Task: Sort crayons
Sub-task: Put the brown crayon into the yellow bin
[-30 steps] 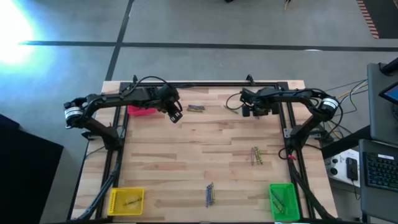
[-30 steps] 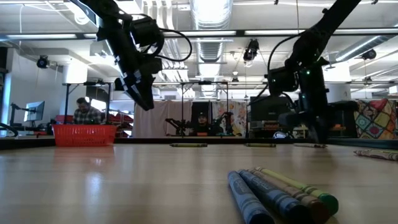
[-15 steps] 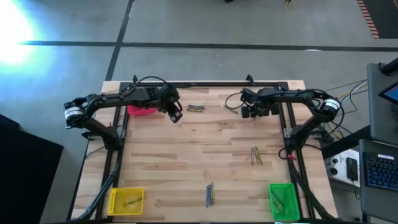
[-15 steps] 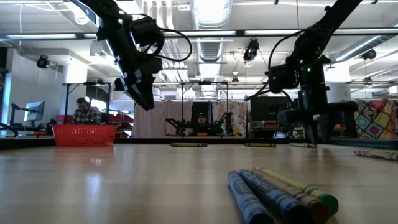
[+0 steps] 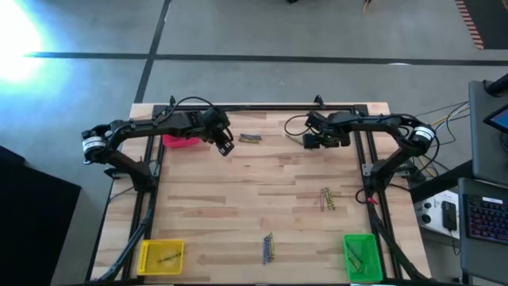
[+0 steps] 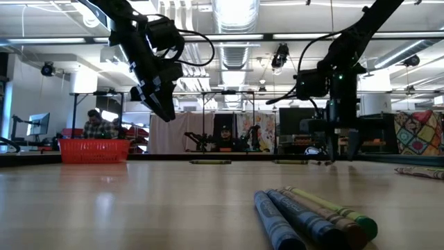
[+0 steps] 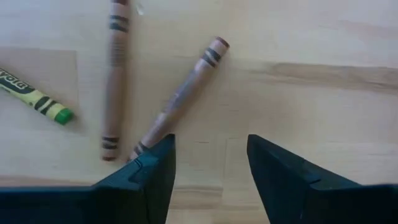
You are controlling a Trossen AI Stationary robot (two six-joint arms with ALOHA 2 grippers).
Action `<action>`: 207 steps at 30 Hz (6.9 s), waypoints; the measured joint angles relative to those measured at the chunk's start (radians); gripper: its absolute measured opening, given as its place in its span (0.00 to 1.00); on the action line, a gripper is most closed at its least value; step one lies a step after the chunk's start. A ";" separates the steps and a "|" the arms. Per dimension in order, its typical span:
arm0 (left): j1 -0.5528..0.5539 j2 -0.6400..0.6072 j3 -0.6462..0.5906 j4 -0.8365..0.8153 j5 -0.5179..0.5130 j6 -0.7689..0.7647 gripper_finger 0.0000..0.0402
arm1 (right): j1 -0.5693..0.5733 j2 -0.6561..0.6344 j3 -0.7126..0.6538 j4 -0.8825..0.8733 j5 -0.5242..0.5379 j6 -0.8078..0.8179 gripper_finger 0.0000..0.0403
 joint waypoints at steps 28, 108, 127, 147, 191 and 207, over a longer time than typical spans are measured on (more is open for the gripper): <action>0.000 -0.056 0.005 1.053 0.711 -0.212 0.29 | 0.308 -0.608 0.037 1.077 -0.949 -0.447 0.33; -0.048 0.023 0.004 0.207 0.387 -0.037 0.29 | -0.025 0.224 0.175 0.068 0.057 0.194 0.32; -0.044 0.000 0.004 0.146 0.344 0.101 0.29 | 0.006 0.032 0.166 0.063 -0.002 0.057 0.02; 0.142 0.001 0.005 0.420 0.690 0.234 0.37 | 0.256 -0.132 0.168 0.610 0.005 -0.093 0.02; 0.105 0.021 -0.283 0.988 0.679 -0.194 0.50 | 0.233 -0.100 0.161 0.616 0.041 -0.084 0.02; -0.085 0.155 -0.013 0.981 0.505 -0.169 0.48 | 0.299 -0.258 0.159 0.540 0.022 -0.168 0.02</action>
